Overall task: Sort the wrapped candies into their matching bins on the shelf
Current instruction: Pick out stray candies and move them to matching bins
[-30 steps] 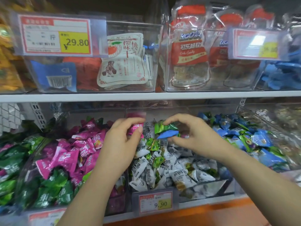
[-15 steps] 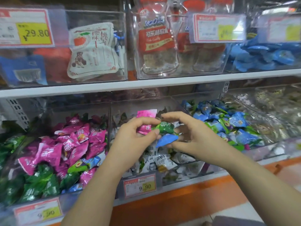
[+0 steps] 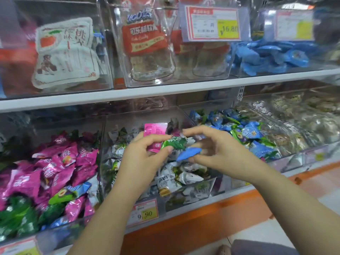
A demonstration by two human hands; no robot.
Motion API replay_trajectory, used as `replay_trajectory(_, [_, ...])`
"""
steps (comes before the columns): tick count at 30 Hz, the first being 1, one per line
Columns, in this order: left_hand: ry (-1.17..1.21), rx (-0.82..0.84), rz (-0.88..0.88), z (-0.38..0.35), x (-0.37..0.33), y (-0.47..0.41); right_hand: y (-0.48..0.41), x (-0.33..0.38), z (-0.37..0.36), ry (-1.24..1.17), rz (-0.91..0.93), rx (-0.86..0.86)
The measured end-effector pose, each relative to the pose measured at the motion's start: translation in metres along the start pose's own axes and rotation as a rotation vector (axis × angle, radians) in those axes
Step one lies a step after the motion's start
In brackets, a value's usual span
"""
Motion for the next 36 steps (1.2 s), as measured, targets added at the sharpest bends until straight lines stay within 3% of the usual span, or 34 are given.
replay_trajectory(3, [-0.023,-0.084,0.002,0.014,0.003,-0.001,0.002,-0.018,0.061,0.064,0.003,-0.319])
replay_trajectory(5, [-0.049,-0.113,0.01,0.021,0.004,-0.001,0.007,-0.034,0.097,0.251,-0.008,-0.547])
replay_trajectory(6, [-0.067,-0.118,0.018,0.023,0.005,-0.001,0.006,-0.042,0.102,0.383,-0.033,-0.559])
replay_trajectory(10, [-0.122,-0.135,0.036,0.031,0.01,-0.002,-0.012,-0.1,0.062,0.671,-0.261,-0.074])
replay_trajectory(11, [-0.127,-0.141,0.034,0.033,0.011,-0.002,-0.012,-0.106,0.059,0.709,-0.296,-0.023])
replay_trajectory(15, [-0.122,-0.173,0.019,0.042,0.009,-0.002,-0.011,-0.092,0.071,0.68,-0.268,-0.119])
replay_trajectory(20, [-0.129,-0.182,0.012,0.059,0.007,0.008,-0.012,-0.019,0.05,0.561,-0.021,-0.255])
replay_trajectory(25, [-0.224,-0.213,0.057,0.101,0.013,0.035,-0.023,0.062,-0.047,0.092,0.096,-0.06])
replay_trajectory(28, [-0.251,-0.234,0.064,0.129,0.017,0.053,-0.032,0.09,-0.109,-0.017,0.141,0.062])
replay_trajectory(32, [-0.277,-0.239,0.052,0.158,0.022,0.069,-0.046,0.109,-0.15,-0.035,0.206,-0.026])
replay_trajectory(36, [-0.402,-0.238,0.109,0.184,0.035,0.073,-0.062,0.1,-0.163,-0.052,0.128,-0.102])
Point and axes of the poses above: each hand's wrist, its own y-axis away from the middle knuckle, its own z-axis out of the back of the hand, x = y × z, the point moved 10 cm from there along -y, towards the middle knuckle, and after that the axes turned 5 degrees about z, right-handed, at the moved point
